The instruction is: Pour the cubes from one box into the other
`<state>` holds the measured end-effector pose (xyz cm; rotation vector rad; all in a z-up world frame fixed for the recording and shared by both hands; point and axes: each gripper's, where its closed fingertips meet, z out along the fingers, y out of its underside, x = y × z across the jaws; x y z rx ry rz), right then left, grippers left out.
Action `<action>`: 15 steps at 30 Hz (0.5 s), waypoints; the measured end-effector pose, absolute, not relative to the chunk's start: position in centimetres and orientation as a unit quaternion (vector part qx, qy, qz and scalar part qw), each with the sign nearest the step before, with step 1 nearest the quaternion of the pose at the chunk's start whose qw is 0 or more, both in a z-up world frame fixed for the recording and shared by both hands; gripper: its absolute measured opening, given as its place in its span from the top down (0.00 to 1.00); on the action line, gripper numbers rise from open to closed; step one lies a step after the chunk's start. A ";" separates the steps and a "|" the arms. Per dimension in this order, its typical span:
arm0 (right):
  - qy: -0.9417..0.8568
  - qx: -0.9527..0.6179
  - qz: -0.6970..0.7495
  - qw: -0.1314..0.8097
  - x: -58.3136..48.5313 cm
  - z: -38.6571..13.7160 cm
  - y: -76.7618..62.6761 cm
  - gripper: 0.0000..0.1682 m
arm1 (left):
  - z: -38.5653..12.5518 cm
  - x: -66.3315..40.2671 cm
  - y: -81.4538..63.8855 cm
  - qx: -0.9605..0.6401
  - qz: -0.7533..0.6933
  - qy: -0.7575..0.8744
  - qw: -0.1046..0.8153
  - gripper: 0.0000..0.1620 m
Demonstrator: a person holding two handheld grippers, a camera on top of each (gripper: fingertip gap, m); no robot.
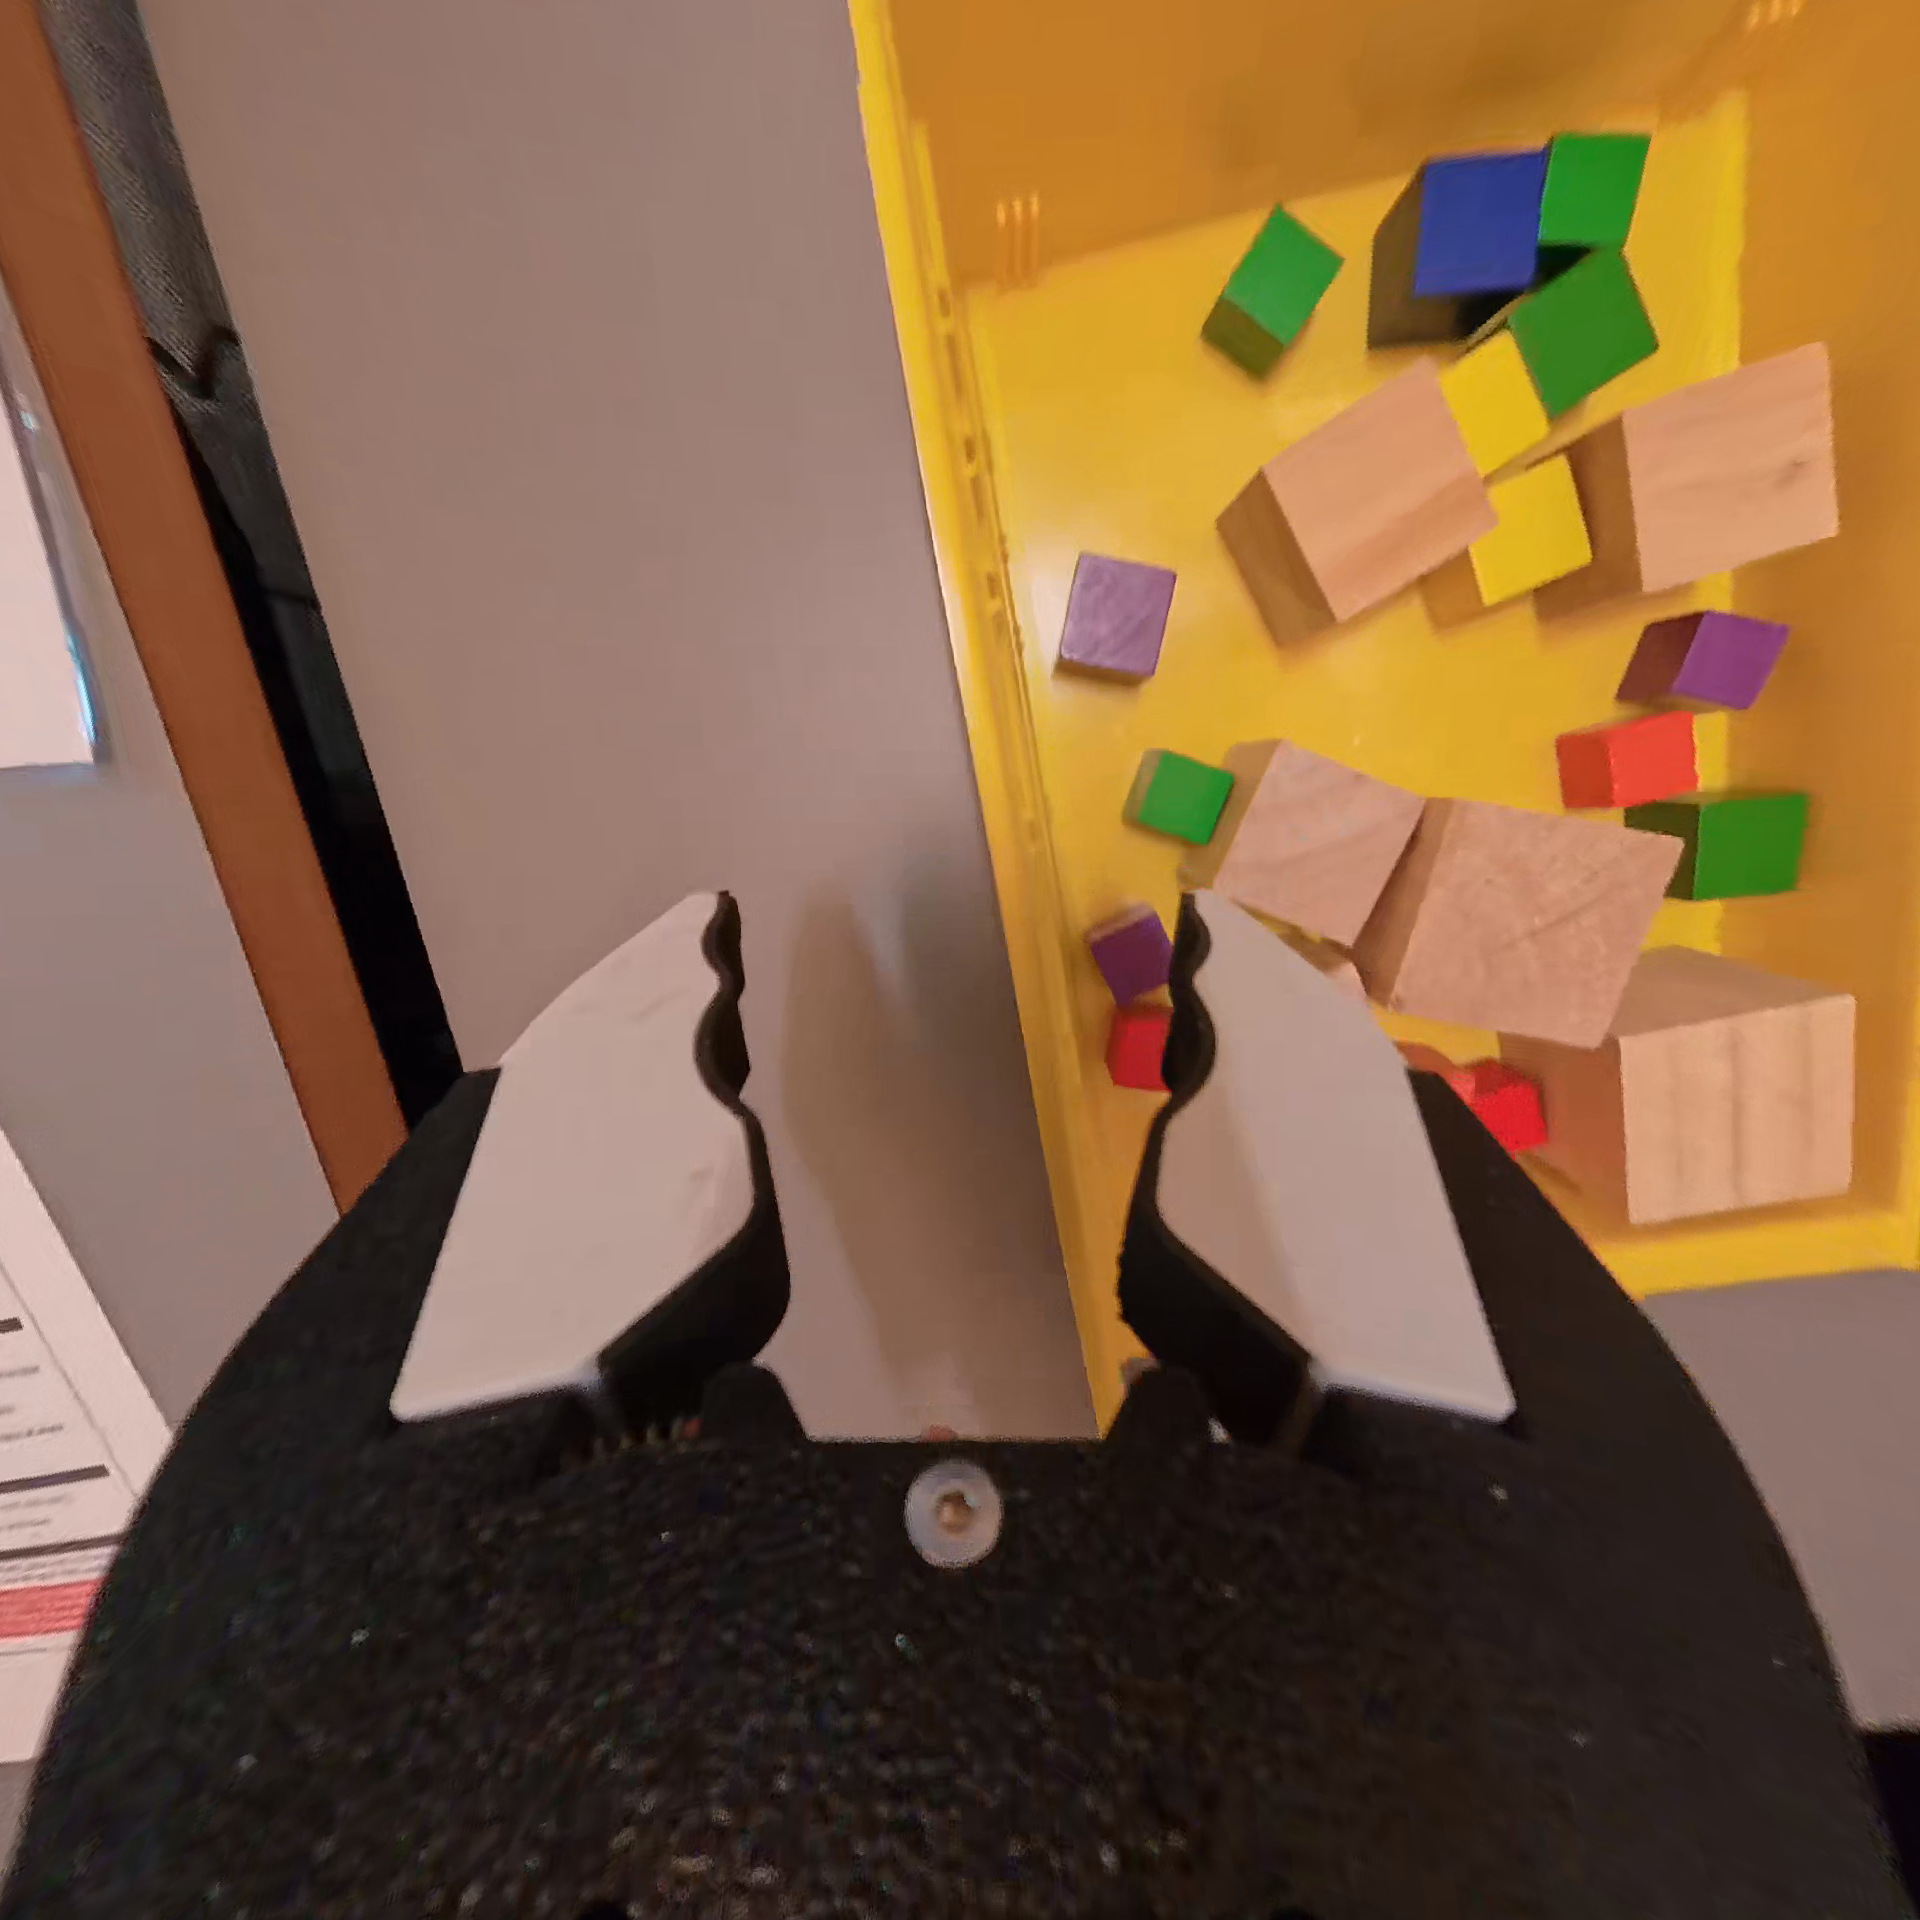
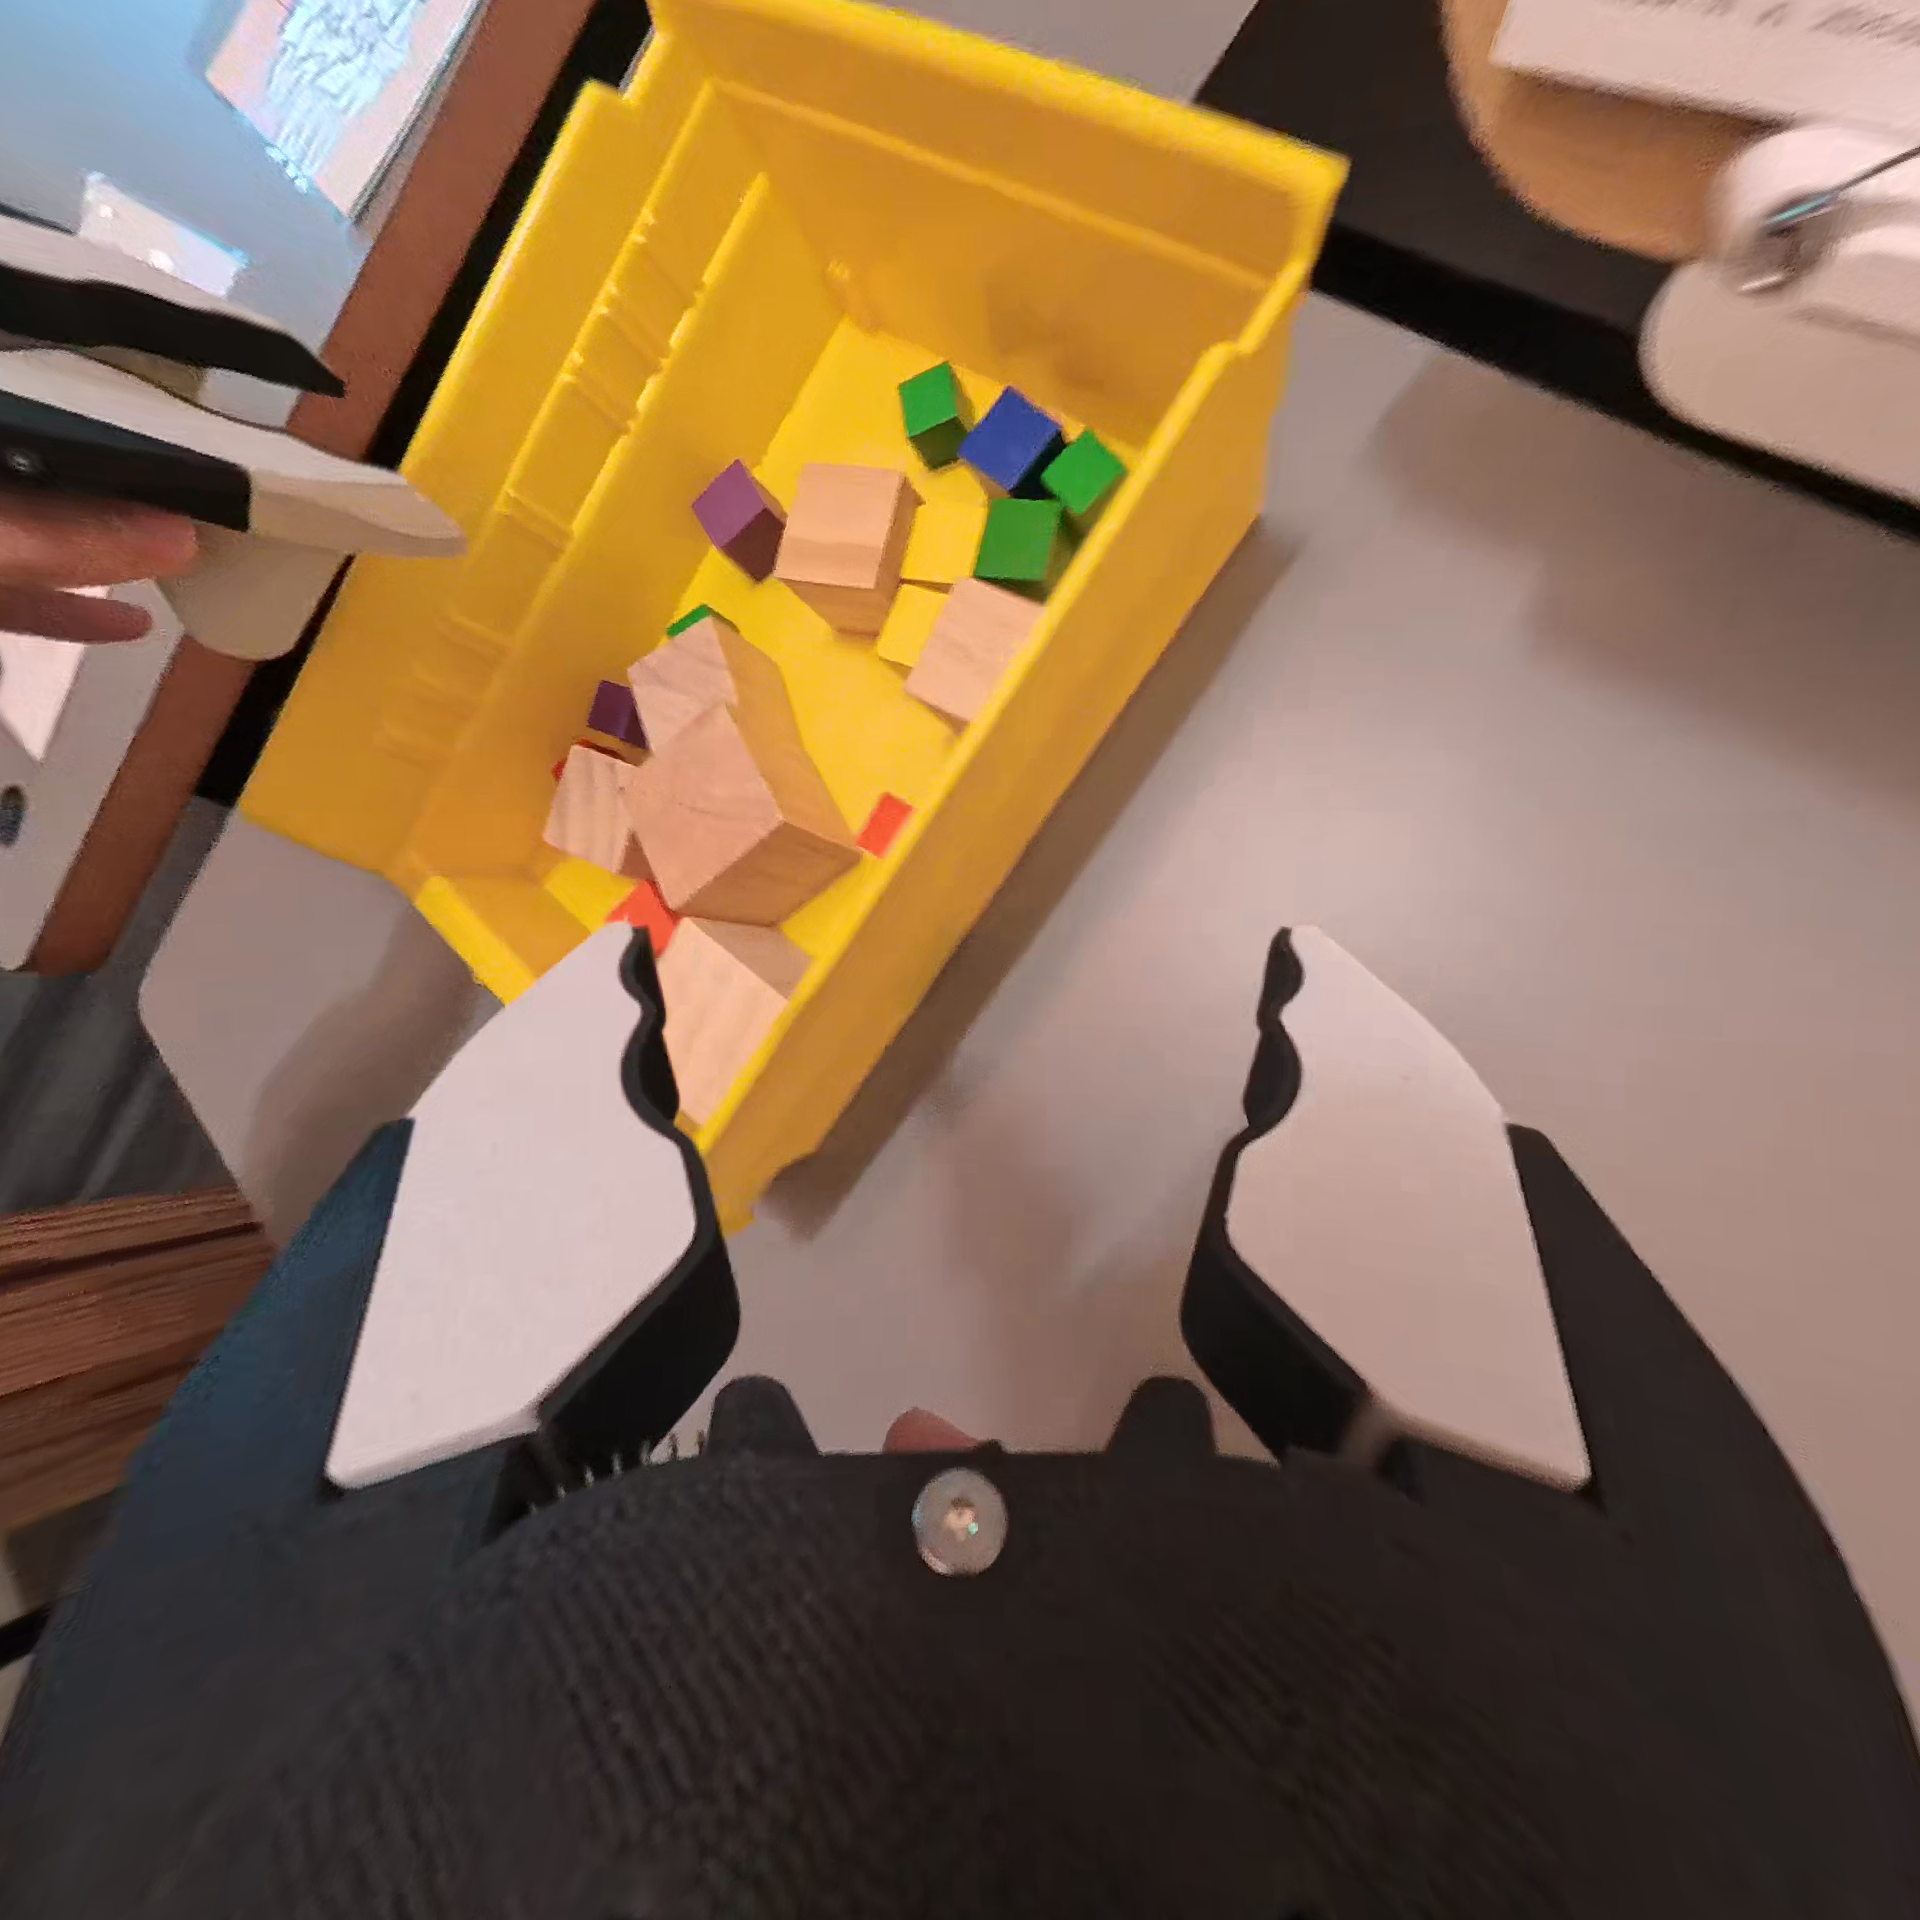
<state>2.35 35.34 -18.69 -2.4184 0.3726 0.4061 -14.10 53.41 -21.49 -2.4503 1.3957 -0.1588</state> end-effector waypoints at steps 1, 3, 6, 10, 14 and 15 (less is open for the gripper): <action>0.147 -0.926 0.162 0.309 1.7 -19.3 35.9 0.34 | -21.6 -14.1 53.3 -0.858 -0.055 0.489 0.146 0.52; 0.158 -0.931 0.170 0.280 1.0 -20.5 36.8 0.34 | -22.1 -14.3 53.3 -0.862 -0.045 0.488 0.129 0.52; 0.189 -0.938 0.154 0.247 1.4 -22.5 37.3 0.35 | -23.0 -14.0 52.9 -0.865 -0.044 0.489 0.107 0.53; 0.239 -0.920 0.186 0.249 0.0 -23.8 38.0 0.45 | -24.1 -13.6 52.8 -0.865 -0.043 0.491 0.093 0.54; 0.247 -0.926 0.178 0.223 -0.4 -25.1 38.6 0.54 | -24.9 -13.8 53.6 -0.877 -0.035 0.473 0.078 0.60; 0.252 -0.925 0.182 0.219 -0.5 -25.4 38.7 0.62 | -25.0 -13.7 53.6 -0.879 -0.036 0.471 0.073 0.64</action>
